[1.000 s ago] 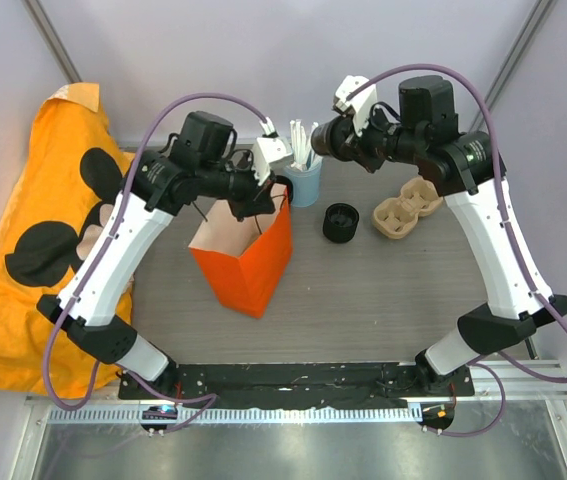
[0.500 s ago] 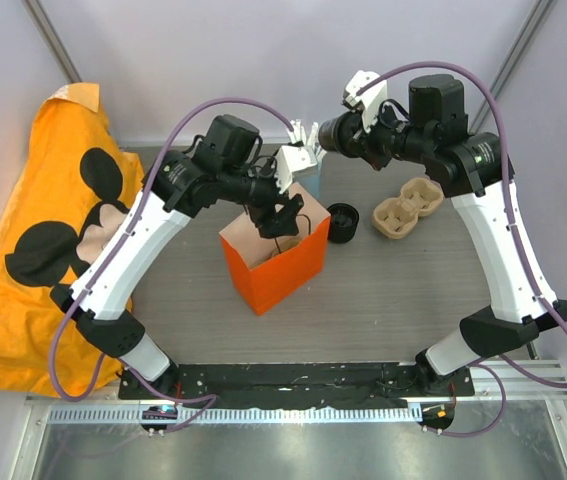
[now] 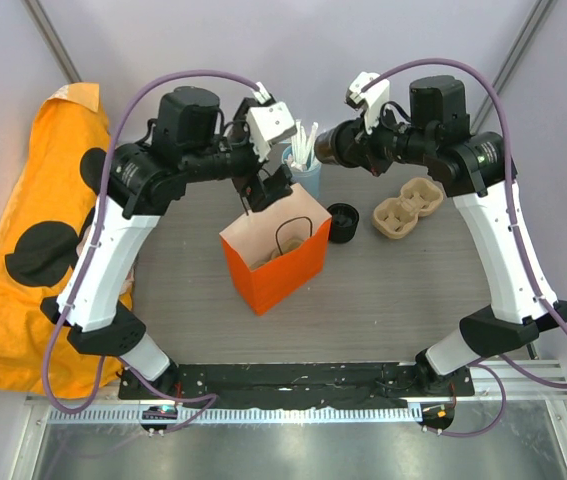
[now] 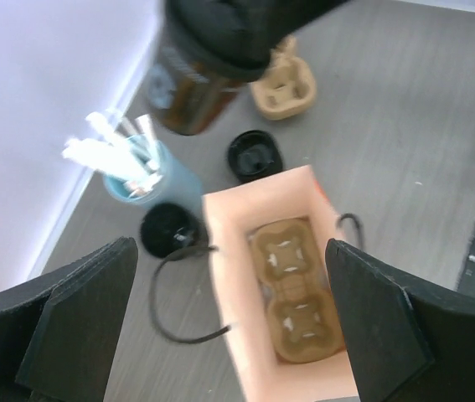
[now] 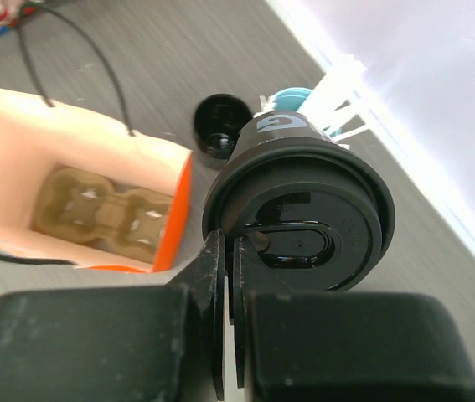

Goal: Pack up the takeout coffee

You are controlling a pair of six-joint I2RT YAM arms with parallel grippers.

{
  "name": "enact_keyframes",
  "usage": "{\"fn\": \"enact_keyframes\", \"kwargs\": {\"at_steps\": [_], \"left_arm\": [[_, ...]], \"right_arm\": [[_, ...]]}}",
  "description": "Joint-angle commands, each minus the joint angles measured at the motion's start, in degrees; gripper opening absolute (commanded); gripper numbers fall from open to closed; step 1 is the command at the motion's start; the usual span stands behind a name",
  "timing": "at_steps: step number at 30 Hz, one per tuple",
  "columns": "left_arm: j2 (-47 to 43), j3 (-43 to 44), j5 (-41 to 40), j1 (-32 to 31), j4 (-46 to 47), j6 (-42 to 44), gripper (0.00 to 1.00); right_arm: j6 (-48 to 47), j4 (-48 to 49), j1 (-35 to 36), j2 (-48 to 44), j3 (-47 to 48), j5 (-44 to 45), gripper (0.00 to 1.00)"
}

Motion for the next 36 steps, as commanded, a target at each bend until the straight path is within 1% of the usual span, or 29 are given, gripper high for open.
{"fn": "enact_keyframes", "kwargs": {"at_steps": [1,2,3,4,5,6,9,16,22,23,28,32,34,36], "left_arm": [[-1.3,0.4,-4.5,5.5,3.5,-1.5,1.00],[-1.5,-1.1,-4.2,7.0,3.9,-1.9,1.00],[-2.2,-2.4,-3.9,10.0,4.5,-2.1,1.00],[-2.7,-3.7,-3.2,11.2,5.4,-2.1,1.00],[-3.2,-7.1,-2.5,12.5,6.1,-2.1,1.00],[-3.6,-8.6,-1.9,14.7,6.5,-2.1,1.00],[-4.5,-12.5,1.2,16.9,7.2,-2.1,1.00],[-4.2,-13.9,7.1,17.4,6.5,-2.5,1.00],[-3.7,-14.3,9.3,17.4,6.0,-2.5,1.00],[-3.4,-14.4,9.3,17.4,6.0,-2.4,0.98],[-2.8,-16.0,9.3,17.4,6.0,-2.0,0.84],[-2.1,-17.0,9.0,17.5,5.6,-1.5,0.76],[-1.8,-17.3,8.9,17.4,5.7,-1.4,0.68],[-1.8,-17.8,8.9,17.4,5.9,-1.4,0.63]], "right_arm": [[4.0,-1.9,0.0,-0.9,2.5,-6.8,0.01],[4.4,-1.9,-0.1,-1.0,2.8,-7.6,0.01],[4.7,-2.0,-0.1,-1.2,3.4,-8.3,0.01],[5.9,-2.0,0.0,-1.1,3.8,-10.7,0.01],[6.6,-2.1,0.0,-1.0,4.1,-11.8,0.01],[7.9,-2.2,0.1,-0.7,4.7,-13.2,0.01],[10.8,-2.6,0.7,0.3,5.4,-18.4,0.01],[14.5,-1.9,4.0,1.8,3.5,-22.1,0.01],[14.6,-1.9,7.2,2.5,0.2,-20.6,0.01],[14.6,-1.9,8.0,2.5,-0.1,-20.4,0.01],[14.6,-2.1,9.5,3.9,-1.1,-19.5,0.01],[14.6,-2.2,10.6,5.3,-1.3,-18.9,0.01],[14.7,-2.1,11.0,6.0,-1.3,-18.7,0.01],[15.0,-2.0,11.2,6.7,-1.4,-18.2,0.01]]}}
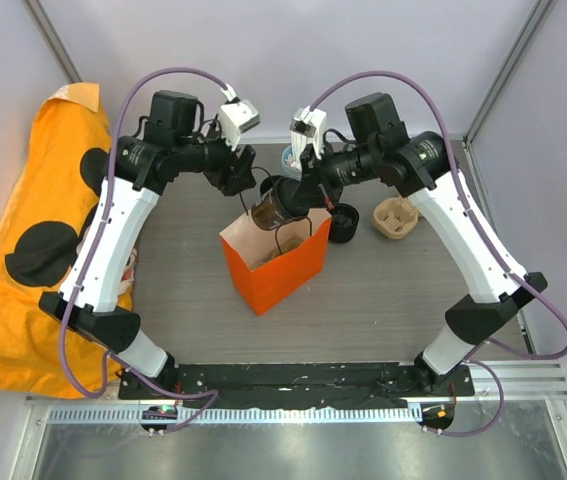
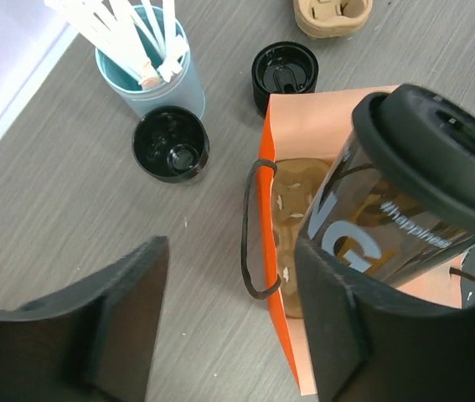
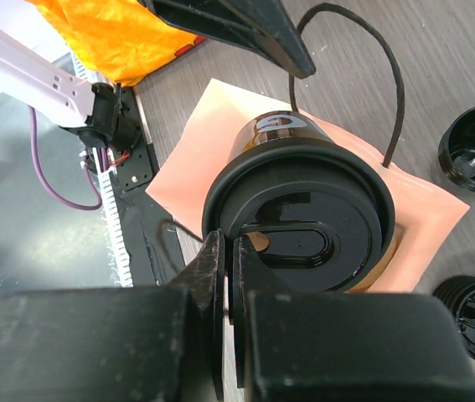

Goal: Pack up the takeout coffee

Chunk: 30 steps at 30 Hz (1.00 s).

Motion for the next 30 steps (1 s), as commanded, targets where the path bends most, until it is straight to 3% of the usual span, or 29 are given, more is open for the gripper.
{"fn": "enact_keyframes", "kwargs": {"at_steps": [1,10,15,23,30], "left_arm": [[0.1,-0.6,0.9,0.2,1.6,0.1,0.57],[-0.2,-2.4,-0.2,0.1,3.5,-1.6,0.22],[-0.5,-2.7,-2.1,0.0,5.2,-4.4,0.13],[-2.7,-4.9,-0.4,0.0,6.3,-9.2,0.13],[-3.6,-7.4,0.3,0.0,7.6,-11.9,0.07]], "right_arm": [[1.2,1.1,0.9,1.1,-0.2,1.1,0.01],[3.4,2.5,2.5,2.3,-3.8,6.7,0.01],[4.9,4.6,4.1,2.7,-5.7,14.1,0.01],[5.6,5.5,6.9,6.6,-5.3,25.8,0.01],[6.1,5.7,7.5,8.0,-6.1,28.7,0.01]]}}
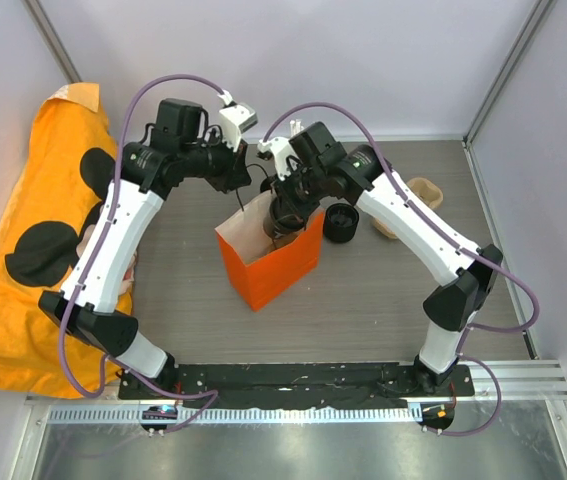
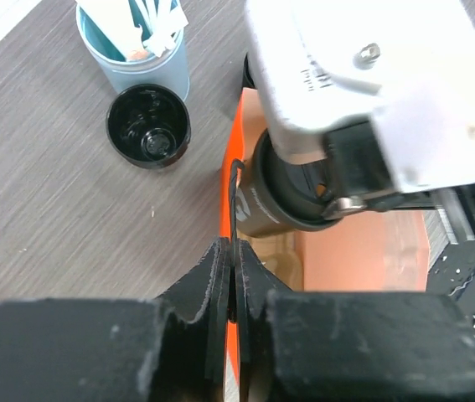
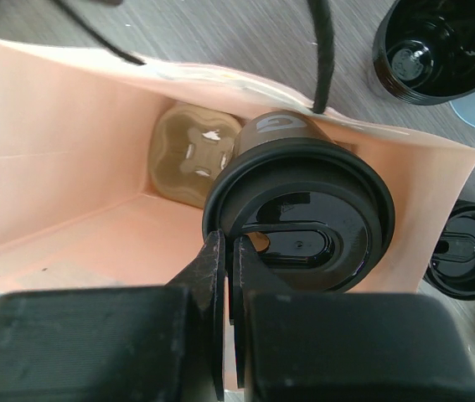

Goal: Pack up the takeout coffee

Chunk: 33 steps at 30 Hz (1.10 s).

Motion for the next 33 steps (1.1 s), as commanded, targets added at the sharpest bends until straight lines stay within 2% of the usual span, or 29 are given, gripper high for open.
{"fn": "enact_keyframes", "kwargs": {"at_steps": [1,7,20,33], "left_arm": [[-2.5,-0.8,1.6,-0.2,3.3,-3.0,0.06],[-2.5,-0.5,0.5,-0.2,4.2,-4.5,0.00],[-3.8,-2.2,-6.4,-0.1,6.4,-7.9,0.00],[-3.8,-2.2,-7.7,-0.1,6.8,-8.0,0.00]], "right_arm": [[1.2,2.7,0.4,-0.6,-0.1,3.6,0.01],[1.4,3.0,1.0,-0.7,-2.1,4.4,0.01],[1.4,3.0,1.2,1.8,-3.4,5.7,0.01],[0.9,2.4,1.3,3.1,-3.6,6.0,0.01]]}}
